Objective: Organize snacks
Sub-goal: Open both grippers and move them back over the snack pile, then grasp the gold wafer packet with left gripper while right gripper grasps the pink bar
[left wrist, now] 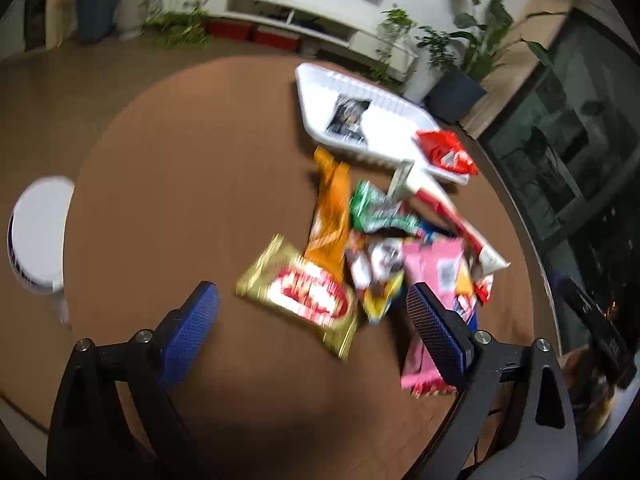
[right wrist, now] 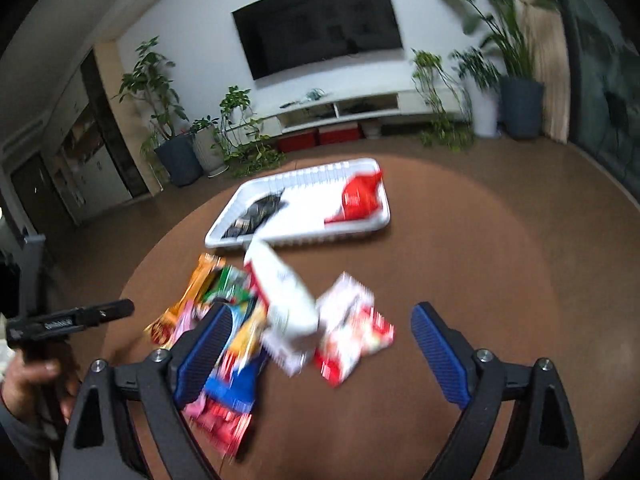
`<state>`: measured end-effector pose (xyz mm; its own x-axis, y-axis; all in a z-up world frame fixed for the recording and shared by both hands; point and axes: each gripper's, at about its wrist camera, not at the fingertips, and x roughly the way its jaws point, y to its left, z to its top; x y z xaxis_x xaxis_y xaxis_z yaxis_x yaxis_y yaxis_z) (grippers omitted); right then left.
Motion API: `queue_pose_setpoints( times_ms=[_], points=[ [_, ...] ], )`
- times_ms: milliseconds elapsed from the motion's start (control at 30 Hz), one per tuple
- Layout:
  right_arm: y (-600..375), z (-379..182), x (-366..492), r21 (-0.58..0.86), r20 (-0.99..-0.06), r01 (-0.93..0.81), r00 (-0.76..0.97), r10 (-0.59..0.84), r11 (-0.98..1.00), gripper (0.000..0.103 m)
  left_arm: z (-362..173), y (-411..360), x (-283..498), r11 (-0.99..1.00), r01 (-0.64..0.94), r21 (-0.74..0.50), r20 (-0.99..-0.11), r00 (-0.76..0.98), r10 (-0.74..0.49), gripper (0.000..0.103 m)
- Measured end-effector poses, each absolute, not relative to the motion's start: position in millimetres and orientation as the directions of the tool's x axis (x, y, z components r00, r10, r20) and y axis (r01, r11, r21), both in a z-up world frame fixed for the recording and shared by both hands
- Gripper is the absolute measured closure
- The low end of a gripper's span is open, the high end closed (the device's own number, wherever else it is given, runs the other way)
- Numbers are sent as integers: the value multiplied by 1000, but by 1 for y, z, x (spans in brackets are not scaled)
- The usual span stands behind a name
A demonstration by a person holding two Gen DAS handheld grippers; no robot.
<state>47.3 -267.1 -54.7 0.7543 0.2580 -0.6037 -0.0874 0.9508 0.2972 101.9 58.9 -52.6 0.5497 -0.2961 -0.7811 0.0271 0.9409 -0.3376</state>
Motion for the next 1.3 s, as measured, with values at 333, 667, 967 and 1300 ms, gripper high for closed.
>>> queue_pose_setpoints(
  times_ms=[333, 667, 967, 1300],
  points=[
    [-244, -77, 22, 333, -652, -85, 699, 294, 939, 10, -70, 37, 105, 976, -72, -206, -846, 514, -140, 9],
    [-235, -81, 16, 313, -661, -99, 691, 292, 944, 11, -80, 21, 135, 992, -66, -112, -873, 483, -66, 10],
    [-231, -81, 16, 292, -667, -105, 691, 281, 951, 10, -79, 41, 121, 995, -52, -81, -886, 462, -48, 18],
    [-209, -76, 12, 259, -663, -188, 678, 316, 948, 11, -76, 45, 111, 996, 1, -87, -876, 476, -77, 51]
  ],
)
